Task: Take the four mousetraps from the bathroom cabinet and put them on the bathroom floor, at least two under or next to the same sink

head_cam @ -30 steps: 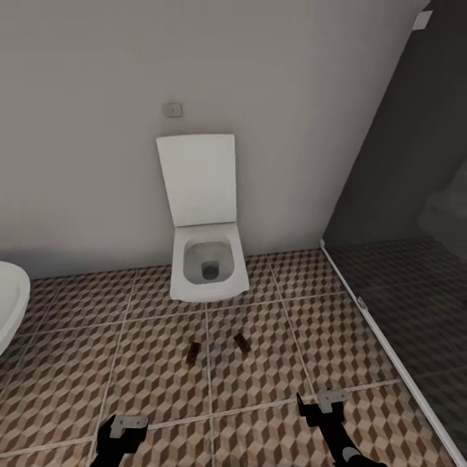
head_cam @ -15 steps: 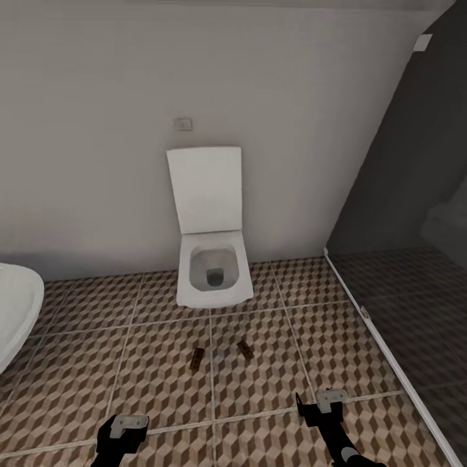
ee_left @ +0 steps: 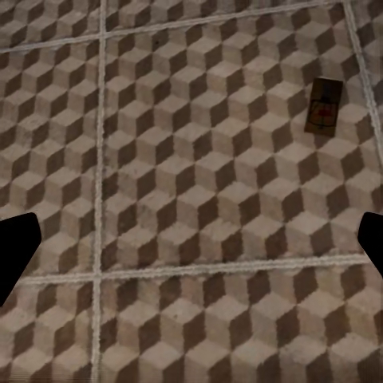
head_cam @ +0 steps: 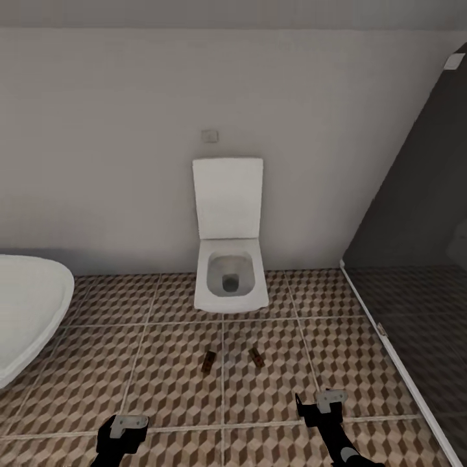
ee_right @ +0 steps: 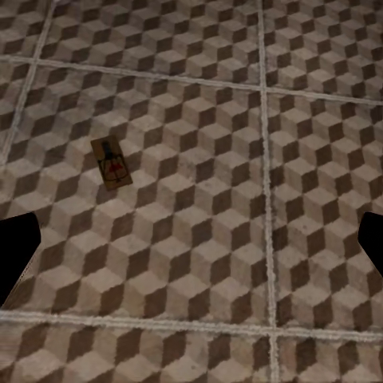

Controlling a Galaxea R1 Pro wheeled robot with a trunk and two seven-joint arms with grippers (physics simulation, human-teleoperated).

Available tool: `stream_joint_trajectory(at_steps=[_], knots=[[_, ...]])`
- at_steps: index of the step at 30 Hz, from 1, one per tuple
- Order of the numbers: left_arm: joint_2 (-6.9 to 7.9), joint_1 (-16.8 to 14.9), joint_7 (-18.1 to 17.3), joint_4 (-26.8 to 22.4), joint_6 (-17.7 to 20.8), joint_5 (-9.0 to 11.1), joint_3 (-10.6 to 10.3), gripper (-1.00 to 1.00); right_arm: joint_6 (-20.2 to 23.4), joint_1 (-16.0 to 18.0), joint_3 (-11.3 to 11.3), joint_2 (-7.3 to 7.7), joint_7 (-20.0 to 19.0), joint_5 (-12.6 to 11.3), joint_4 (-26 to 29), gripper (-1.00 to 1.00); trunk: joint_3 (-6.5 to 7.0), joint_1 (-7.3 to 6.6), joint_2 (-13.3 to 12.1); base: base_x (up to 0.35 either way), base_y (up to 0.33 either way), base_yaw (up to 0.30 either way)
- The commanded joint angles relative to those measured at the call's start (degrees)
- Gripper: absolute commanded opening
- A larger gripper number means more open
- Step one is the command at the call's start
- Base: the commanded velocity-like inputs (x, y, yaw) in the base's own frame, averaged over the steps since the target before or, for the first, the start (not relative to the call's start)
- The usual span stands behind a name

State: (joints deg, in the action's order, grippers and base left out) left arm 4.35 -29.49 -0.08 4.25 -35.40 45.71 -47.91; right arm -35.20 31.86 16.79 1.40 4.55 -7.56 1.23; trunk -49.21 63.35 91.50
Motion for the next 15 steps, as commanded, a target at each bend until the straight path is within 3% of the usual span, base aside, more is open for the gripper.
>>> stream_joint_trajectory(at_steps=[1, 7, 15], knots=[[-0.04, -0.05, -0.01, 0.15, -0.19, 0.25, -0.43, 1.0, -0.14, 0.02, 0.53, 0.01, 0.11, -0.54, 0.0, 1.0, 0.23, -0.23, -0.4, 0.0, 0.0, 0.185], [-0.08, -0.04, -0.01, 0.15, -0.15, 0.25, -0.43, 1.0, -0.15, 0.01, 0.53, 0.0, 0.06, -0.55, 0.0, 1.0, 1.81, -1.55, -2.8, 0.0, 0.0, 0.109], [-0.12, -0.04, -0.01, 0.15, -0.04, 0.25, -0.43, 1.0, -0.21, -0.03, 0.53, 0.07, 0.03, -0.57, 0.0, 1.0, 3.98, -3.3, -6.01, 0.0, 0.0, 0.021]])
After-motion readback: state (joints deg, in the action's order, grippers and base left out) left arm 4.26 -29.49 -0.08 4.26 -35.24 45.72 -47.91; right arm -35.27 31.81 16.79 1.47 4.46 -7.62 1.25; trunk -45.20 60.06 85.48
